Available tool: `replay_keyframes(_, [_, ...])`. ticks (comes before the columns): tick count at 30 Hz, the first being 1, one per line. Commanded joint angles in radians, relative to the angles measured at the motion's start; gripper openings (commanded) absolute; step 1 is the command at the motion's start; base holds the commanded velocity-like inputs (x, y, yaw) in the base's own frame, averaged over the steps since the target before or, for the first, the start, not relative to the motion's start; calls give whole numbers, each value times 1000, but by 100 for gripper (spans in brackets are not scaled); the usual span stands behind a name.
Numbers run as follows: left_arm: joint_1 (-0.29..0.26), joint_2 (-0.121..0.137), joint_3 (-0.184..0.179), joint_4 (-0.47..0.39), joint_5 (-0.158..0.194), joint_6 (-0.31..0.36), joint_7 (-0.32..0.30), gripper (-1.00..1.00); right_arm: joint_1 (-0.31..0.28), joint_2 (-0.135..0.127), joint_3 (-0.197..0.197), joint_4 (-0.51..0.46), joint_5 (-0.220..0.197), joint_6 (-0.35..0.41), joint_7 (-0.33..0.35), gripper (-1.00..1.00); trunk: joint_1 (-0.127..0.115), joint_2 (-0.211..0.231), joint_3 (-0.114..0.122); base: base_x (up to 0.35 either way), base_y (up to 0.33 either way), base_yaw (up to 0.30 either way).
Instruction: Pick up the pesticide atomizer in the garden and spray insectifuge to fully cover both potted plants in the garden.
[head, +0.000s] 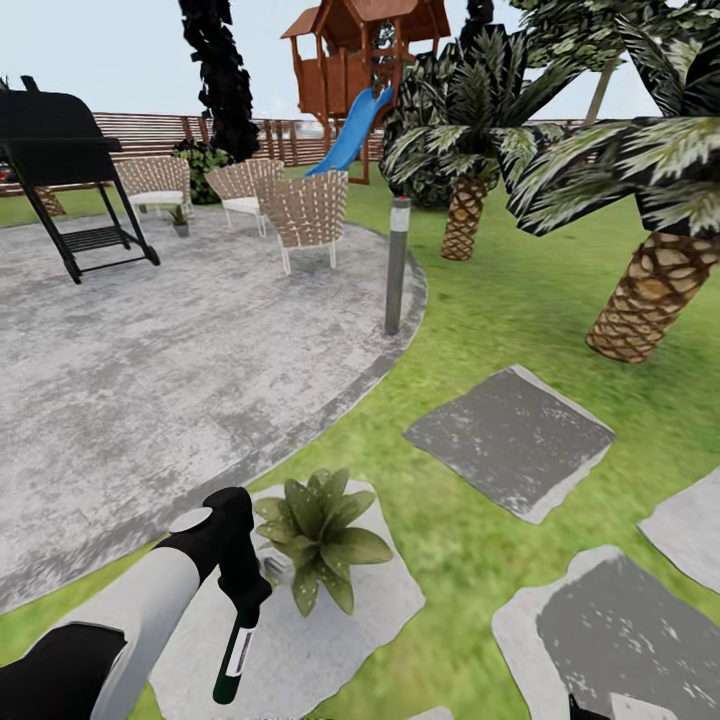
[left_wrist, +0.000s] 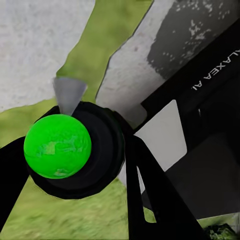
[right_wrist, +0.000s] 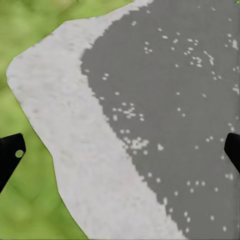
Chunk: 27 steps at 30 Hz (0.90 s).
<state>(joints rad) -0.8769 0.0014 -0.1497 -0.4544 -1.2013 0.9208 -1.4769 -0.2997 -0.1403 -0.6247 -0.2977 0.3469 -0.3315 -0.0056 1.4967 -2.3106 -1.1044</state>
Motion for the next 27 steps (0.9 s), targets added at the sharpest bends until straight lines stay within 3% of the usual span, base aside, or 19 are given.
replay_keyframes(1, [-1, 0, -3, -1, -7, 11, -10, -100, -1, 0, -7, 2, 11, -4, -1, 100, 0, 0, -1, -4, -273, 265])
replay_keyframes(15, [-1, 2, 0, -17, -7, 11, -10, -100, -1, 1, -7, 2, 11, -4, -1, 100, 0, 0, -1, 0, -274, 272])
replay_keyframes(23, [-1, 2, 2, -23, -6, 12, -10, -100, -1, 1, -7, 2, 11, -5, -1, 100, 0, 0, -1, 104, -274, 38])
replay_keyframes(27, [-1, 2, 28, -23, -6, 12, -10, -100, -1, 1, -7, 2, 11, -5, -1, 100, 0, 0, -1, 156, -277, 89])
